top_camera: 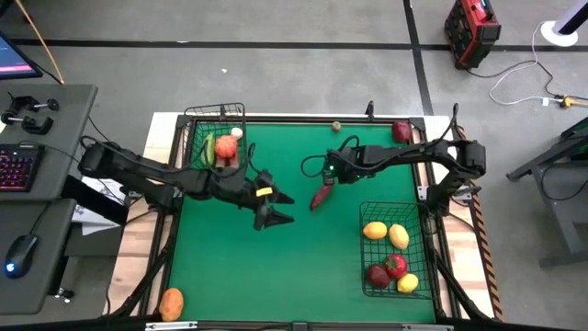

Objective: Sort produce into baskets
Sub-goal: Put the red chili pepper into the top black wire basket

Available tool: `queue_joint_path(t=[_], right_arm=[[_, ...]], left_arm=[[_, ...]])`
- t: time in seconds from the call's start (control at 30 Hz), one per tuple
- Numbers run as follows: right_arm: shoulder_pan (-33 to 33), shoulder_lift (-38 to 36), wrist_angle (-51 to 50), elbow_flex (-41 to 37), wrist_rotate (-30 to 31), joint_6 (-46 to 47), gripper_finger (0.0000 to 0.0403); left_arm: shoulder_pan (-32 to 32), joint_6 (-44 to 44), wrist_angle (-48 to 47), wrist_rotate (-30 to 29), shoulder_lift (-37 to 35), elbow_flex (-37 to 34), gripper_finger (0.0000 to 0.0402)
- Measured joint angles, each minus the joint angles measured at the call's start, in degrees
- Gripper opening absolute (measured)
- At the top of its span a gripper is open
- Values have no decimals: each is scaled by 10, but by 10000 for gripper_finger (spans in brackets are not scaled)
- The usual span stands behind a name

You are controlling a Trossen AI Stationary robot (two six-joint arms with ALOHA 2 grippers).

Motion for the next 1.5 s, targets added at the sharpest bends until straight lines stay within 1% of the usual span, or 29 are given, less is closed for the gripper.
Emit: queue_joint_path(t=[0.17, 0.27, 0.37, 0.43, 0.57, 0.67, 0.8, 0.87, 0.97, 1.03, 1.13, 1.23, 1.3, 1.37, 1.5], right_arm=[[3, 7, 61, -9, -35, -18, 0], [14, 23, 81, -10, -44, -16, 0], [30, 37, 111, -10, -52, 4, 0], [45, 43, 153, -10, -53, 19, 0], [76, 48, 230, -3, -48, 56, 0], [96, 65, 262, 15, -46, 64, 0], [117, 100, 272, 56, -51, 63, 0], [125, 120, 272, 78, -53, 48, 0], [130, 123, 267, 106, -43, 13, 0], [130, 107, 239, 119, -17, -1, 0], [121, 72, 172, 132, 9, -32, 0], [112, 44, 87, 132, 12, -60, 0], [109, 38, 32, 132, 11, -69, 0], [113, 37, -7, 128, -7, -76, 0], [132, 41, 38, 85, -43, -52, 0]], left_arm=[[-12, 57, 1, -56, 5, 26, 399], [-12, 87, 1, -89, 3, 33, 399], [-12, 108, 1, -108, 2, 37, 399], [-12, 118, -4, -113, 2, 37, 399], [-12, 123, -37, -112, 3, 37, 399], [-15, 112, -69, -97, 2, 37, 399], [-16, 102, -120, -79, 2, 37, 399], [-17, 92, -136, -73, 2, 37, 399], [-17, 75, -144, -50, 2, 37, 399], [-20, 63, -145, -34, -1, 37, 399], [-32, 61, -152, -38, -9, 37, 399], [-47, 65, -165, -71, -20, 37, 399], [-58, 70, -182, -112, -24, 37, 399], [-68, 74, -209, -160, -23, 37, 399], [-86, 48, -260, -266, -13, 37, 399]])
